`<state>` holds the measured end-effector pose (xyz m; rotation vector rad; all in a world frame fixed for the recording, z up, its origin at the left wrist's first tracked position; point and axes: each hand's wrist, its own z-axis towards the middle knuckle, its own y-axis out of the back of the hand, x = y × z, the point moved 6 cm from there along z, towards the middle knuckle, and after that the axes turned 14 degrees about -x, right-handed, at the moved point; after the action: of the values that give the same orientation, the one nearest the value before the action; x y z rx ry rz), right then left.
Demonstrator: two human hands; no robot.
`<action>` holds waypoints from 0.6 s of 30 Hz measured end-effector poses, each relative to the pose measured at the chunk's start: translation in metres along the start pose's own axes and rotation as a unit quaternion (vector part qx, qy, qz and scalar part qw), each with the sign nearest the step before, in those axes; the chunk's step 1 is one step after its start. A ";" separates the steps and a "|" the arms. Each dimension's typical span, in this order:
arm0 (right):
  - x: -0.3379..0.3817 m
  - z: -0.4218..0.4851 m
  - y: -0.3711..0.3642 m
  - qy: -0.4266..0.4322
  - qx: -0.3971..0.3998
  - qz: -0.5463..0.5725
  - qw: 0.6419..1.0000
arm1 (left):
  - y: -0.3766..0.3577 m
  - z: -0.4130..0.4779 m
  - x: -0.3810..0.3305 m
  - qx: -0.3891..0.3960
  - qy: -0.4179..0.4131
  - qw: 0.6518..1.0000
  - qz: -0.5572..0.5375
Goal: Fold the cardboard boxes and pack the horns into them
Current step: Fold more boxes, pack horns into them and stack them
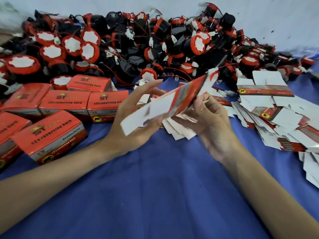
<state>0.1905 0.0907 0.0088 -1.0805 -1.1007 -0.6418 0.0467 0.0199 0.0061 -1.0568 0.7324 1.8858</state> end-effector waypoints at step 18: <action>0.021 -0.005 0.006 0.111 -0.021 -0.269 0.957 | -0.011 0.012 -0.052 0.191 0.082 0.976 0.072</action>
<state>0.2048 0.0900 0.0259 -0.7152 -1.1921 -1.1914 0.0670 0.0152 0.0567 -0.9375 1.2405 1.6935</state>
